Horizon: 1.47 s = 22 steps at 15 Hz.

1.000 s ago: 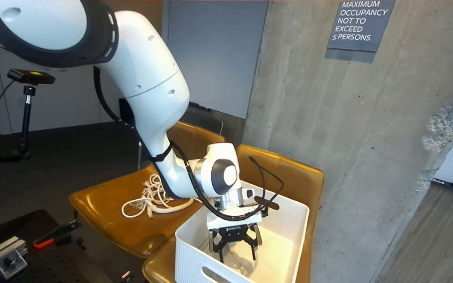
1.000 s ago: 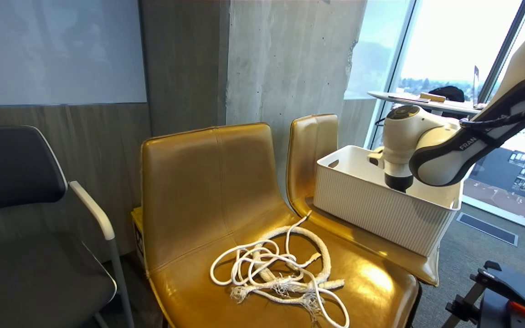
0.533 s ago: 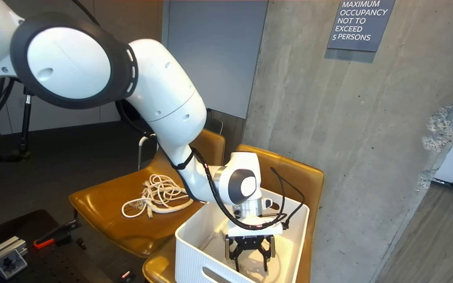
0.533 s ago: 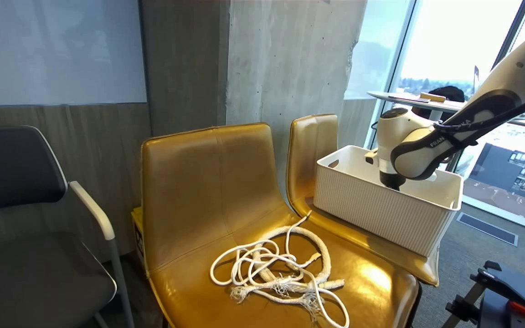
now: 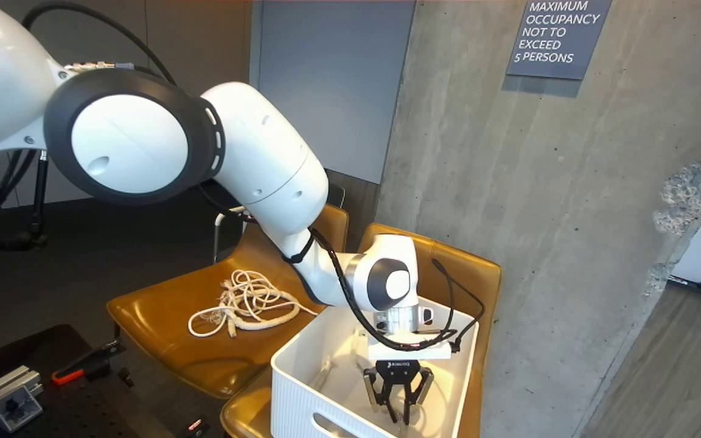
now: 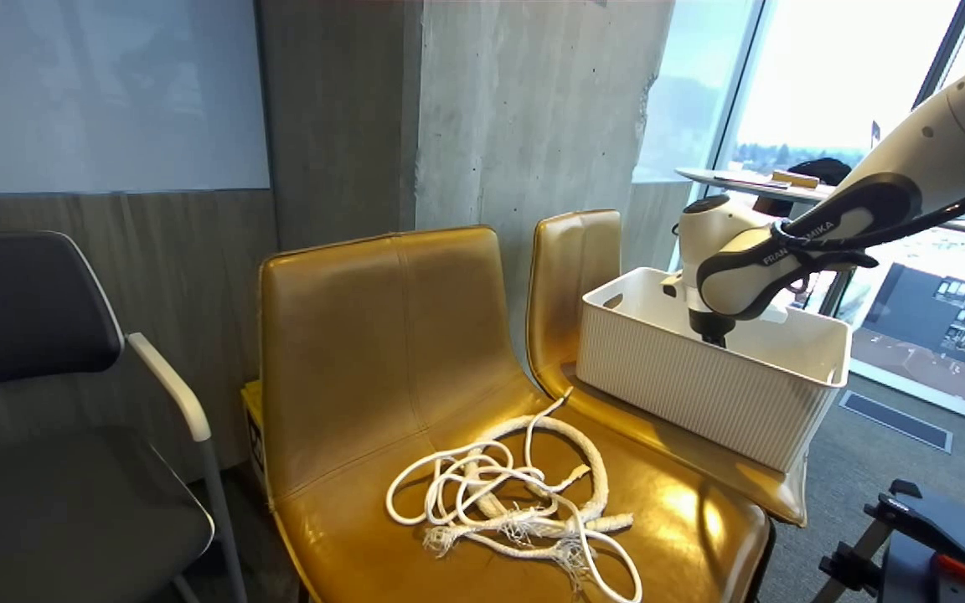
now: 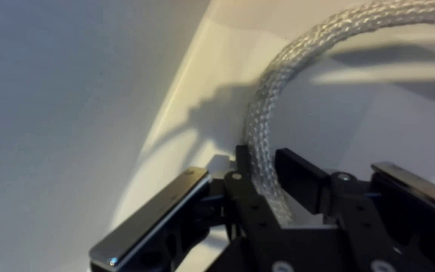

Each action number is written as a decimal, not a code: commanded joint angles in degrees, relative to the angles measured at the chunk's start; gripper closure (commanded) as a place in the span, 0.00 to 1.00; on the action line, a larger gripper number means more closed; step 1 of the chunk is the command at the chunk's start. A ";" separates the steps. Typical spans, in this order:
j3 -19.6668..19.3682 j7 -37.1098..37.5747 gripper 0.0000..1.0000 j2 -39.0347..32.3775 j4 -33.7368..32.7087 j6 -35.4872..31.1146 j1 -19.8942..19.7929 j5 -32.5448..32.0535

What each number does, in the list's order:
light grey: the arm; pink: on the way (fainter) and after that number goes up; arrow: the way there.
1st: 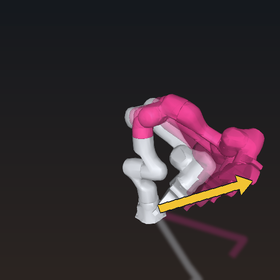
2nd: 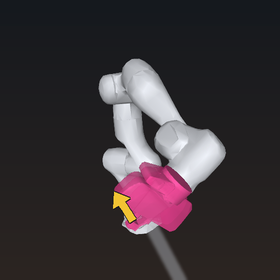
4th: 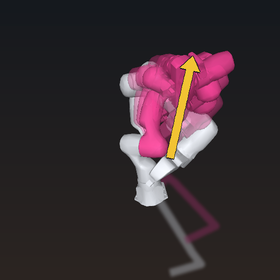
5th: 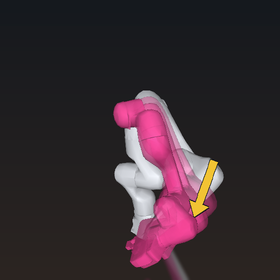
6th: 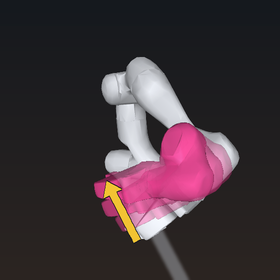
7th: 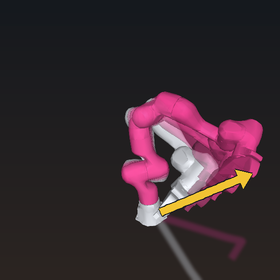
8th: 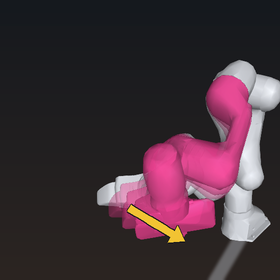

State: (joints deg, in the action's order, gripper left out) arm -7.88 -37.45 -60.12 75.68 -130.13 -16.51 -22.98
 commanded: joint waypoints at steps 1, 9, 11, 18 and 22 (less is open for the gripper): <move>0.54 -1.77 1.00 -3.44 -5.64 2.58 -0.82 1.72; 0.74 -0.37 0.96 2.45 -5.37 3.85 2.28 1.39; 0.12 0.37 0.96 4.92 -4.26 2.78 3.56 0.49; -1.17 5.11 0.96 13.93 -0.52 -0.05 11.77 -5.63; -1.15 12.72 0.96 20.24 5.00 -1.31 19.59 -12.18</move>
State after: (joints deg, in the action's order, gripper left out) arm -7.98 -30.30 -46.06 73.50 -129.28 -2.26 -30.62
